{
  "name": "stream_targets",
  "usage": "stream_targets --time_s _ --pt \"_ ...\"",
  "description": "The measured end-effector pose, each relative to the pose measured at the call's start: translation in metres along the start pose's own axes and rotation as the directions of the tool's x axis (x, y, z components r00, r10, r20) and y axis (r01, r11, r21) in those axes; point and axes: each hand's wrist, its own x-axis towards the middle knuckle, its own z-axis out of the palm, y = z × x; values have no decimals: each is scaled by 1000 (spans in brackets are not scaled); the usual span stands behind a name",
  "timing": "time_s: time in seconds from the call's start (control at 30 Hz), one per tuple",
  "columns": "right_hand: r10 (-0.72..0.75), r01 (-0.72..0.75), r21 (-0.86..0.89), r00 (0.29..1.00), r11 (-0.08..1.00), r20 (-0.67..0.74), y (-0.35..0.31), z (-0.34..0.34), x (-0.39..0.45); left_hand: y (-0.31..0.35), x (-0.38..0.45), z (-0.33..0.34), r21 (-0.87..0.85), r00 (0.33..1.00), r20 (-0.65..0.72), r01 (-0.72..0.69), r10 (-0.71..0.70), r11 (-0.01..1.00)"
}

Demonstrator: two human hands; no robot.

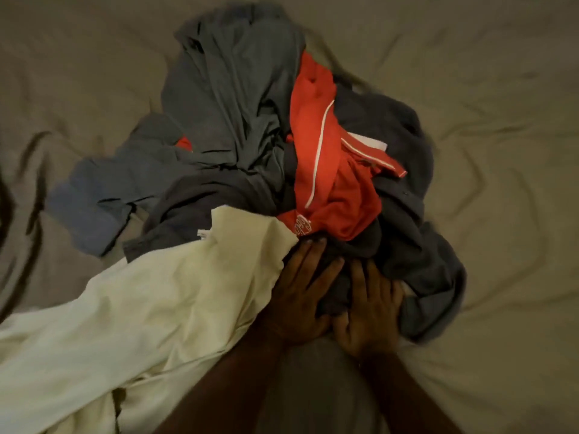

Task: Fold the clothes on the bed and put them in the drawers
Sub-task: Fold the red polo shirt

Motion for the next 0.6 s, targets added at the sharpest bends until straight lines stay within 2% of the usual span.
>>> stream_targets --time_s 0.1,0.23,0.37,0.53,0.6 --pt "14 -14 -25 1000 1000 8 0 1 2 3 7 -2 -22 1000 9 1 -1 1000" --pt "16 -14 -45 999 999 33 3 11 9 -1 16 0 -35 994 56 90 -88 995" --pt "63 -63 -7 997 998 49 -4 10 18 -4 21 -2 16 995 87 51 -53 999" --pt "54 -56 22 995 998 81 -4 12 7 -3 16 3 23 995 97 5 -7 1000" --pt "42 -43 19 996 999 77 1 16 13 -4 17 3 -15 996 88 32 -31 999"
